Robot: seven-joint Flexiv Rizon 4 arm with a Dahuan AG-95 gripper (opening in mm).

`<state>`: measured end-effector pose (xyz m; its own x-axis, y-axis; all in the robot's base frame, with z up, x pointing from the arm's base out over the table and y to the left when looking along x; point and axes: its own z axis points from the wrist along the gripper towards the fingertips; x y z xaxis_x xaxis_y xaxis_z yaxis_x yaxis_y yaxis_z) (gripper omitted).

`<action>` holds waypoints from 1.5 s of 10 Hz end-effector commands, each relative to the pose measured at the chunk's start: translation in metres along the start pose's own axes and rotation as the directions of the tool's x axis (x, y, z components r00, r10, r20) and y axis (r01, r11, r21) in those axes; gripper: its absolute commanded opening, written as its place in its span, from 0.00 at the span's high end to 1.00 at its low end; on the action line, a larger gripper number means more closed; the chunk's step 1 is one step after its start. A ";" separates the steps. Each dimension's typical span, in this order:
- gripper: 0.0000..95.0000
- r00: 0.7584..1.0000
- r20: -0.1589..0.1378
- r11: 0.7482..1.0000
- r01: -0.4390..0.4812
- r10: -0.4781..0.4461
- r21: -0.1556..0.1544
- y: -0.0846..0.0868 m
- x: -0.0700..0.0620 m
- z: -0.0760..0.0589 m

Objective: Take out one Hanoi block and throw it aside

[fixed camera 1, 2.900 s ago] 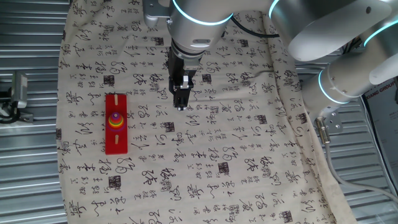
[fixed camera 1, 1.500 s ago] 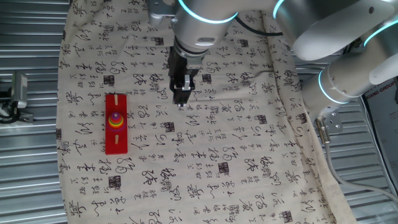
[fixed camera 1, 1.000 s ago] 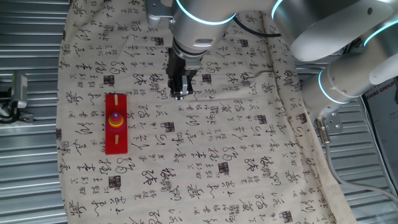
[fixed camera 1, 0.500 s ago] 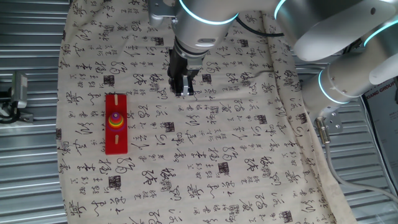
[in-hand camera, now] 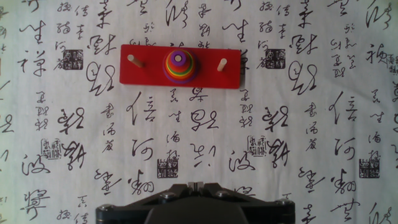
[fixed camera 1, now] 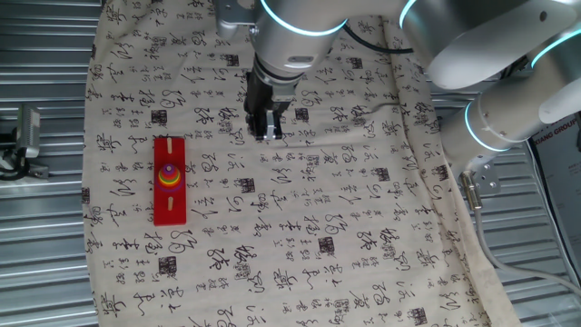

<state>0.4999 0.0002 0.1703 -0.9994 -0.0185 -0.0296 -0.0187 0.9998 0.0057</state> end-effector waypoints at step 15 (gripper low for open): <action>1.00 1.000 -0.011 1.000 0.005 -0.005 -0.004 0.002 -0.027 0.009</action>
<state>0.5281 0.0028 0.1624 -0.9995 -0.0237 -0.0190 -0.0239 0.9997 0.0112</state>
